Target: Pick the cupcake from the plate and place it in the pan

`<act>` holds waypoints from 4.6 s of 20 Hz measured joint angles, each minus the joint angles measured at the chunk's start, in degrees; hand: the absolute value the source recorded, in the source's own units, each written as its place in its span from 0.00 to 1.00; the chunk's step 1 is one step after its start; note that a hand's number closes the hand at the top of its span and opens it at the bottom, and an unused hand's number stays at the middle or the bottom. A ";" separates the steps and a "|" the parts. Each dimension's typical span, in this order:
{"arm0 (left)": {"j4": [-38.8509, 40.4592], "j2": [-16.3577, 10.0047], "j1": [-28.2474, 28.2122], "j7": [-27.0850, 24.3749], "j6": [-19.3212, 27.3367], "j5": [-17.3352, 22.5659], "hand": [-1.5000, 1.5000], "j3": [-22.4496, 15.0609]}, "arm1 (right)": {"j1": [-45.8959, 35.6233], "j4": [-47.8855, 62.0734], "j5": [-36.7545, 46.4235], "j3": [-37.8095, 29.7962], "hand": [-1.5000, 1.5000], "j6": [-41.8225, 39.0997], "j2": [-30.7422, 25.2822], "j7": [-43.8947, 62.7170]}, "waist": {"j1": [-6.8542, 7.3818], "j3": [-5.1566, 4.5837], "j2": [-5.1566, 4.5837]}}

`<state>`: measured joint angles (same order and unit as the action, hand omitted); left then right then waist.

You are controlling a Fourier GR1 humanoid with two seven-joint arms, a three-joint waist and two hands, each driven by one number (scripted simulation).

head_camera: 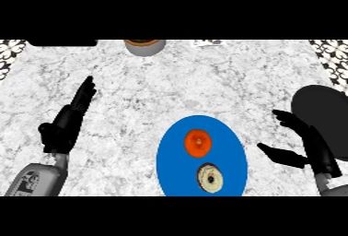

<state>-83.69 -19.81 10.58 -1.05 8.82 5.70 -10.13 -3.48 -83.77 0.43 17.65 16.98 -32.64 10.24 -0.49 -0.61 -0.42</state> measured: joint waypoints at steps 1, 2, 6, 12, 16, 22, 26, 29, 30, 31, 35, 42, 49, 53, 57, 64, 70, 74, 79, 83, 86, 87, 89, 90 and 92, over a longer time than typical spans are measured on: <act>-0.05 -0.36 -0.07 1.16 -0.76 0.18 0.50 -0.38 | 0.52 0.40 2.06 0.23 0.00 3.74 1.59 1.32 | -0.05 0.13 0.13; -0.42 -0.64 -0.19 2.24 -1.41 0.33 0.50 -0.76 | 1.55 0.14 4.10 0.89 0.00 7.43 3.48 2.30 | -0.14 0.23 0.28; -2.10 -0.99 -0.98 5.90 -3.25 0.71 0.50 -1.90 | 7.52 -4.35 12.10 5.38 0.00 17.96 9.03 7.05 | -0.26 0.42 0.59; -3.69 -0.85 0.10 9.11 -4.19 0.56 0.50 -2.23 | 7.33 -10.78 23.06 13.10 0.00 12.70 6.53 25.70 | 0.42 0.41 0.59; -4.64 -1.25 -0.40 9.77 -5.00 0.66 0.50 -2.19 | 3.11 -15.19 25.71 15.52 0.00 2.61 3.76 39.19 | 0.96 0.38 0.57; -4.59 -1.04 0.66 10.42 -5.52 0.44 0.50 -2.28 | -5.86 -16.21 17.75 17.37 0.00 -14.33 4.17 51.56 | 2.18 0.37 0.19; -4.59 -0.53 1.06 10.83 -5.87 0.63 0.50 -2.32 | -10.94 -14.53 10.78 18.20 0.00 -20.16 6.96 55.64 | 2.31 0.39 0.16; -4.71 -0.81 1.36 11.61 -6.28 0.89 0.50 -1.79 | -14.16 -12.18 7.32 19.31 0.00 -22.03 9.96 57.93 | 2.21 0.43 0.22; -4.98 -0.85 1.32 11.69 -6.27 0.69 0.50 -1.81 | -15.34 -11.28 6.39 19.35 0.00 -22.59 10.52 58.53 | 2.16 0.44 0.25; -5.02 -0.86 1.45 11.83 -6.19 0.58 0.50 -1.66 | -16.43 -10.36 5.34 19.24 0.00 -23.25 10.63 58.80 | 2.06 0.45 0.27; -5.27 -0.79 1.02 11.88 -6.32 0.51 0.50 -1.33 | -19.52 -7.24 4.44 21.29 0.00 -24.17 12.12 60.32 | 1.72 0.44 0.42; -5.56 -0.30 -0.44 11.43 -5.80 -0.37 0.50 -1.03 | -21.11 -3.90 4.65 24.65 0.00 -24.59 13.28 61.15 | 0.82 0.42 0.68; -5.73 -0.08 -1.54 10.94 -6.26 -0.56 0.50 -0.35 | -21.21 -1.32 5.69 26.79 0.00 -24.42 14.41 61.30 | 0.55 0.47 0.66; -6.40 0.31 -1.57 11.41 -6.31 -1.09 0.50 -0.42 | -21.47 0.23 6.79 26.64 0.00 -24.00 15.13 61.00 | 0.56 0.47 0.71; -6.98 0.41 -1.66 11.80 -6.62 -1.26 0.50 0.03 | -21.16 1.45 7.85 26.70 0.00 -23.65 16.30 60.72 | 0.54 0.33 0.89; -6.47 1.13 -1.74 11.45 -7.47 -1.76 0.50 0.36 | -21.03 2.80 8.62 27.12 1.00 -25.22 16.59 57.73 | 0.35 -0.19 1.32; -6.82 1.11 -1.73 11.76 -8.14 -1.70 0.50 1.36 | -20.20 0.26 9.13 27.06 1.00 -26.24 16.40 58.17 | 0.20 -0.23 1.32; -7.29 1.49 -2.17 12.05 -8.43 -2.26 0.50 1.44 | -19.67 -0.81 12.21 27.50 1.00 -26.20 16.65 57.45 | 0.30 0.08 1.08; -7.66 1.49 -3.01 11.87 -8.33 -2.57 0.50 2.09 | -17.50 -3.45 24.84 28.02 1.00 -19.88 13.82 52.77 | -0.30 0.44 0.97; -6.83 2.02 -3.55 10.84 -8.37 -2.79 0.50 2.13 | -14.73 -7.13 35.54 28.33 1.00 -13.44 11.75 51.02 | -0.75 0.53 0.92; -6.78 2.15 -3.51 11.17 -8.14 -2.97 0.50 2.40 | -14.27 -11.98 43.52 28.04 1.00 -11.64 10.42 51.70 | -1.03 0.54 1.05; -6.49 1.91 -3.36 11.08 -8.44 -2.77 0.50 2.75 | -14.25 -13.22 46.28 27.69 1.00 -11.11 9.76 51.81 | -1.12 0.54 1.06; -6.90 2.19 -3.83 11.31 -8.28 -2.88 0.50 2.54 | -14.33 -16.66 52.01 27.16 1.00 -10.36 8.62 52.22 | -1.30 0.53 1.22; -6.89 1.98 -3.87 11.17 -8.54 -2.70 0.50 2.85 | -14.25 -18.21 54.66 26.73 1.00 -10.00 8.32 52.40 | -1.27 0.54 1.20; -6.69 2.16 -3.96 10.90 -8.66 -2.82 0.50 2.83 | -13.54 -22.16 59.20 25.79 1.00 -9.73 7.63 52.75 | -1.26 0.54 1.14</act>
<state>-90.38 -17.65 6.62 9.85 0.16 2.88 -7.30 -17.02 -105.93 59.63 43.44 7.25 -25.02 62.99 -1.75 -0.07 0.72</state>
